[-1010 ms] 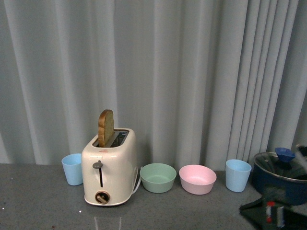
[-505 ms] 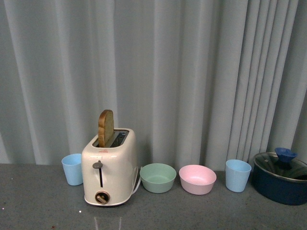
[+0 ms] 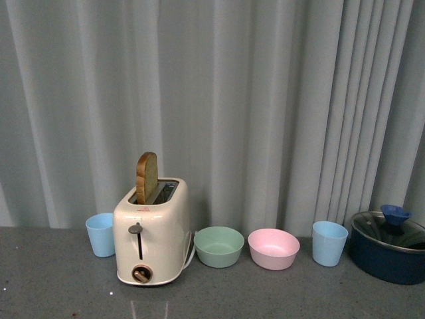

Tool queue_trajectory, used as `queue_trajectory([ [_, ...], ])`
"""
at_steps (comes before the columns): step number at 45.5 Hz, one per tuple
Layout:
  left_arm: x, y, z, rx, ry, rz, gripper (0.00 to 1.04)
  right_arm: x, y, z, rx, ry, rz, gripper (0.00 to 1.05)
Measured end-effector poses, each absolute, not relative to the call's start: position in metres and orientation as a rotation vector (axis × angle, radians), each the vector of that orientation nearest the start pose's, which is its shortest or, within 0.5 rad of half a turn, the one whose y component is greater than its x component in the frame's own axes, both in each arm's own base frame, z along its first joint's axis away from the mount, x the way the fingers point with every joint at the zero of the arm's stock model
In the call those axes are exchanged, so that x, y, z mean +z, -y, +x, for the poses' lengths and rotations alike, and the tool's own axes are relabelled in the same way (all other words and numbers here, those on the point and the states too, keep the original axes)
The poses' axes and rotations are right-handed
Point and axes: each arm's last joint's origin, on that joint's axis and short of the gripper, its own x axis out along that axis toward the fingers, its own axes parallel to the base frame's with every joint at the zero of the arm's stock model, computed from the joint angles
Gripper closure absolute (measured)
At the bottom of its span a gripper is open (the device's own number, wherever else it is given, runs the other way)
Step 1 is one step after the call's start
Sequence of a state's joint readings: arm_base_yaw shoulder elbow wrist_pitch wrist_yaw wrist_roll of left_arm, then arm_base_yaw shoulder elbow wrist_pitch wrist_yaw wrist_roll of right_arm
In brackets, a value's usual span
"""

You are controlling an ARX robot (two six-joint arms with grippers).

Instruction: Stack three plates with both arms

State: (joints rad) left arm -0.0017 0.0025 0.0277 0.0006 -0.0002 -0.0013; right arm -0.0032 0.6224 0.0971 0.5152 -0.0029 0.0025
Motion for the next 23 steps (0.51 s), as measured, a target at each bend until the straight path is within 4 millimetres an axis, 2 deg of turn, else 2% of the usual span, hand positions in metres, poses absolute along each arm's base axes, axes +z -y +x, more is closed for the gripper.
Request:
queue_trajectory([
  [23, 0.173, 0.000, 0.096, -0.002, 0.026, -0.001, 0.07, 0.168, 0.000, 0.123, -0.002, 0.004, 0.002, 1.02],
])
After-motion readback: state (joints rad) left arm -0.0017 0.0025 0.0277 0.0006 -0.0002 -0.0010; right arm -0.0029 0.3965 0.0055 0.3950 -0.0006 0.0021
